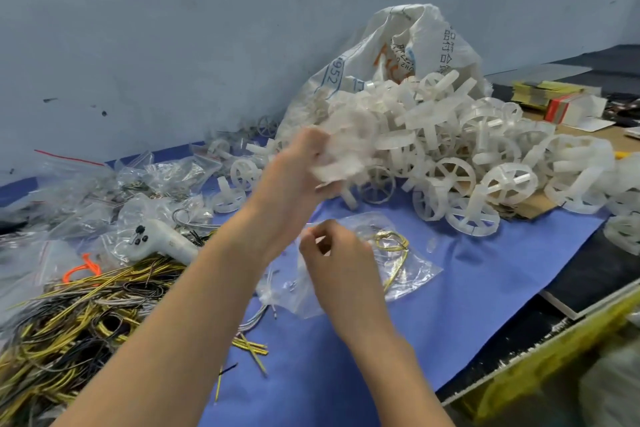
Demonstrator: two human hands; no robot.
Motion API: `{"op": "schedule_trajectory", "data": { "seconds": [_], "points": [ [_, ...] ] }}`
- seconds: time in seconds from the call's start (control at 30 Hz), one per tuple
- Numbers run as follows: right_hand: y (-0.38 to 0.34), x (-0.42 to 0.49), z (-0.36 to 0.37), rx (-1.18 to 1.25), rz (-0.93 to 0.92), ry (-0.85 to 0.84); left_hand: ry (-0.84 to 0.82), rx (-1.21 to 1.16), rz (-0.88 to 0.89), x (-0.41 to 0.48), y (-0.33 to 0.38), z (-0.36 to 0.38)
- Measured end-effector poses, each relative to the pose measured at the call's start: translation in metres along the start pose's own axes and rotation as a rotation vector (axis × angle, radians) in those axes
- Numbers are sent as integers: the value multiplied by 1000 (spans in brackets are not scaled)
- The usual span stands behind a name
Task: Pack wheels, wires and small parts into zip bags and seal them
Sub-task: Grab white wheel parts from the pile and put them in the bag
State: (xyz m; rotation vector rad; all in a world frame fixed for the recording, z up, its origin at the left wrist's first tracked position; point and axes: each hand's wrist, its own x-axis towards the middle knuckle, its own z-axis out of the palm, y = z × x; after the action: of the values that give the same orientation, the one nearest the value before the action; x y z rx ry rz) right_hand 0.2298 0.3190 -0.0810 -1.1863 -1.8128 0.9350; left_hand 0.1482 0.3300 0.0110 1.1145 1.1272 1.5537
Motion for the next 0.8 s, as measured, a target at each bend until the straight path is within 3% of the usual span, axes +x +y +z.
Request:
{"op": "schedule_trajectory", "data": {
  "seconds": [0.07, 0.17, 0.27, 0.4, 0.57, 0.67, 0.8],
  "points": [
    [1, 0, 0, 34, -17, 34, -3, -265, 3, -32, 11, -37],
    [0, -2, 3, 50, -39, 60, 150, -447, -25, -65, 7, -82],
    [-6, -7, 8, 68, -65, 87, 327, -498, -81, -86, -8, -106],
    [-14, -14, 16, -10, -127, 94, 330, -533, -207, -104, -25, -109],
    [-19, -18, 18, 3, -150, 99, 374, -167, -288, -102, -53, -91],
    [-21, -21, 19, -2, -182, 88, 322, 75, -185, -106, -67, -85],
    [-23, -27, 18, -53, -225, 82, 280, 222, -69, -111, -76, -89]
  ]
}}
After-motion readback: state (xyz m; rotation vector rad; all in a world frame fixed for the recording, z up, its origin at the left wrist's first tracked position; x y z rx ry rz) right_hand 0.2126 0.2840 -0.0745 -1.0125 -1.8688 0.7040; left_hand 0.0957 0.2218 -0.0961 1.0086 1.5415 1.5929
